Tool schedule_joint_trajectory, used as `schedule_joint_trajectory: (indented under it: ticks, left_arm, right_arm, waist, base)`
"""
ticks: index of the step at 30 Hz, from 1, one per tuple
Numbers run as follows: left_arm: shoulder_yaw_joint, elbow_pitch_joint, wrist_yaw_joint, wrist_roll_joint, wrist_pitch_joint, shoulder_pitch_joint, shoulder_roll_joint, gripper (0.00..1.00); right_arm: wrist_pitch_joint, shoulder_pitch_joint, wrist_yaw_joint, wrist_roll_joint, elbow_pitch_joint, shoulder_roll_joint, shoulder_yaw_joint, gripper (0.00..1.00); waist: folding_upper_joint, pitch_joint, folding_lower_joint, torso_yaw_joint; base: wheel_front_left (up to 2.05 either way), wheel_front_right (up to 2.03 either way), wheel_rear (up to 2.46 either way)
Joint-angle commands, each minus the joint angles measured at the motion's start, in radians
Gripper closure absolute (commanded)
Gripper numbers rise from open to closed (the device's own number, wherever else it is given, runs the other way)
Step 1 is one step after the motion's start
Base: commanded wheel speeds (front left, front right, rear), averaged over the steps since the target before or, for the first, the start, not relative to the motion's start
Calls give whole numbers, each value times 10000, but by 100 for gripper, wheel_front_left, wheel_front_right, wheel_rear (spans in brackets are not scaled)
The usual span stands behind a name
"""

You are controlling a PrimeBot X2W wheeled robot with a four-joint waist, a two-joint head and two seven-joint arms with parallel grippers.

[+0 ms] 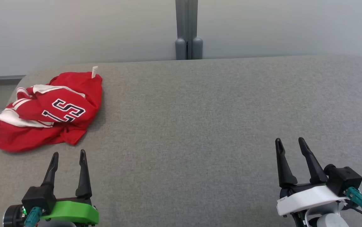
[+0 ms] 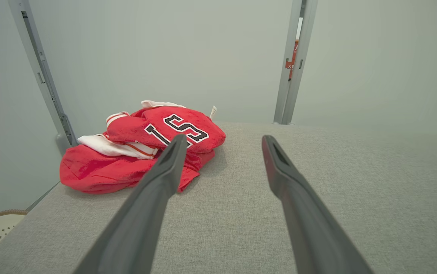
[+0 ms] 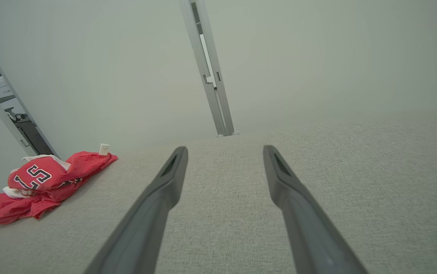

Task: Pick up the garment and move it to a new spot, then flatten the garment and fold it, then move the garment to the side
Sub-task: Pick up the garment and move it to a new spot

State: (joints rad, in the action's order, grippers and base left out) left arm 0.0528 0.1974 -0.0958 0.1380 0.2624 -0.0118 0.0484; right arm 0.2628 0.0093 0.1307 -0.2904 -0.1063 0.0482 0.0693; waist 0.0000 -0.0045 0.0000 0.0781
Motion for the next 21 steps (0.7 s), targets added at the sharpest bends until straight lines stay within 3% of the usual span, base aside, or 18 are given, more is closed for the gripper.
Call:
schedule_joint_trajectory:
  ticks: [1,21]
  left_arm:
    - [35,-10,39,4,38,-36,82,0]
    - [247,130,76,2,26,34,264,0]
  right_arm:
    - [31,75,0,-27,-2,38,10,0]
    - [31,187,0,-120,-99,40,5,0]
  waist:
    - [0,0,0,246]
    - [0,-53,0,2363]
  base:
    - [0,0,0]
    - [0,0,0]
